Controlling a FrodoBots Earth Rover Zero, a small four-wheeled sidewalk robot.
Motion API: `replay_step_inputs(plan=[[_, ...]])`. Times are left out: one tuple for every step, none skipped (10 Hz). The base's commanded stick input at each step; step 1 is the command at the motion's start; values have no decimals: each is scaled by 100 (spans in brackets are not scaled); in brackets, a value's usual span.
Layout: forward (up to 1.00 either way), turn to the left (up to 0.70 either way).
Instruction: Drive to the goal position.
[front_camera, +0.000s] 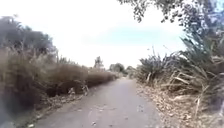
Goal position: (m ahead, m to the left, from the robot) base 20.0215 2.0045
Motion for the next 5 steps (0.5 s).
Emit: replay_step_inputs(plan=[[70,0],[70,0],[70,0],[70,0],[70,0]])
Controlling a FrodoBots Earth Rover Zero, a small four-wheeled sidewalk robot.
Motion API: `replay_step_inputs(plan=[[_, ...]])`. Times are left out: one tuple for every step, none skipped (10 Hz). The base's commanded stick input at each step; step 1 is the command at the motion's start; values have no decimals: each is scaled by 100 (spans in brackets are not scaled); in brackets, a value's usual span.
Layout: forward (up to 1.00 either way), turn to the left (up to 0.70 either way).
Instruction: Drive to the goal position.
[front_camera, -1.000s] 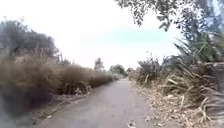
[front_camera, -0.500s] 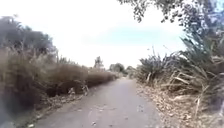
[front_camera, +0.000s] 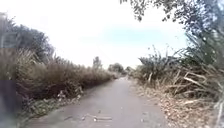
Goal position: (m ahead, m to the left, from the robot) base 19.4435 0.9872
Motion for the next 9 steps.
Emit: replay_step_inputs(plan=[[70,0],[70,0],[70,0],[70,0],[70,0],[70,0],[70,0],[70,0],[70,0]])
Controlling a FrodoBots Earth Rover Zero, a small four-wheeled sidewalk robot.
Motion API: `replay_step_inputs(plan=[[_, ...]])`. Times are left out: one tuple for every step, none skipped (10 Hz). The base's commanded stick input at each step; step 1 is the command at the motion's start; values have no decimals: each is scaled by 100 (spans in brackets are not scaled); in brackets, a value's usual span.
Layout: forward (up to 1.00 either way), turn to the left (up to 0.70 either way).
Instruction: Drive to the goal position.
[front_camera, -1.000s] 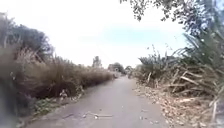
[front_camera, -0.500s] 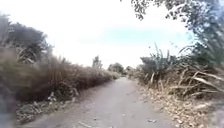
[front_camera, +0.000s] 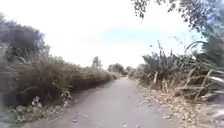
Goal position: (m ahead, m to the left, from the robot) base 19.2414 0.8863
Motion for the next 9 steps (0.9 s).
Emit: replay_step_inputs(plan=[[70,0],[70,0],[70,0],[70,0],[70,0],[70,0],[70,0],[70,0],[70,0]])
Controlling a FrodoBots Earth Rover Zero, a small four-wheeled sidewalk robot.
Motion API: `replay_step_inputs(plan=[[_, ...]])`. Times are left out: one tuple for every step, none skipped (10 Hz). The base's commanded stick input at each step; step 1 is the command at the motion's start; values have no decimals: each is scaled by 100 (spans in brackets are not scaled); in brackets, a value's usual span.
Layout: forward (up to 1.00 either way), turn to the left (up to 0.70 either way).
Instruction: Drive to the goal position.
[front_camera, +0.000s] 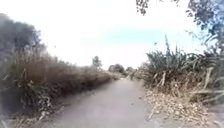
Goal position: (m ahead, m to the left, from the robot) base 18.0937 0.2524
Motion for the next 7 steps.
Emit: replay_step_inputs(plan=[[70,0],[70,0],[70,0],[70,0],[70,0],[70,0],[70,0]])
